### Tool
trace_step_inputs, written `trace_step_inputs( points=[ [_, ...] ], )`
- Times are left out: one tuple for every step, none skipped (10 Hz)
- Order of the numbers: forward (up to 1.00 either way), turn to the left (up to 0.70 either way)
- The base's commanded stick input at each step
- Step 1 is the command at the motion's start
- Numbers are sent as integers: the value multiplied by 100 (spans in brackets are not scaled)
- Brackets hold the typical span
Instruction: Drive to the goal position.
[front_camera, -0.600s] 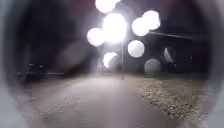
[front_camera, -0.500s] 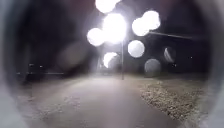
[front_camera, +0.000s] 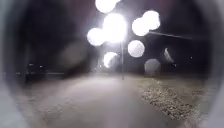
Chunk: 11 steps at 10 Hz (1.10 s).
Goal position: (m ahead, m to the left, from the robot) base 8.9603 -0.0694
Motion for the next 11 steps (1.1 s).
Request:
trace_step_inputs(
  points=[
    [70, 0],
    [70, 0],
    [70, 0],
    [70, 0],
    [70, 0],
    [70, 0],
    [70, 0],
    [70, 8],
    [70, 25],
    [70, 35],
    [70, 35]
  ],
)
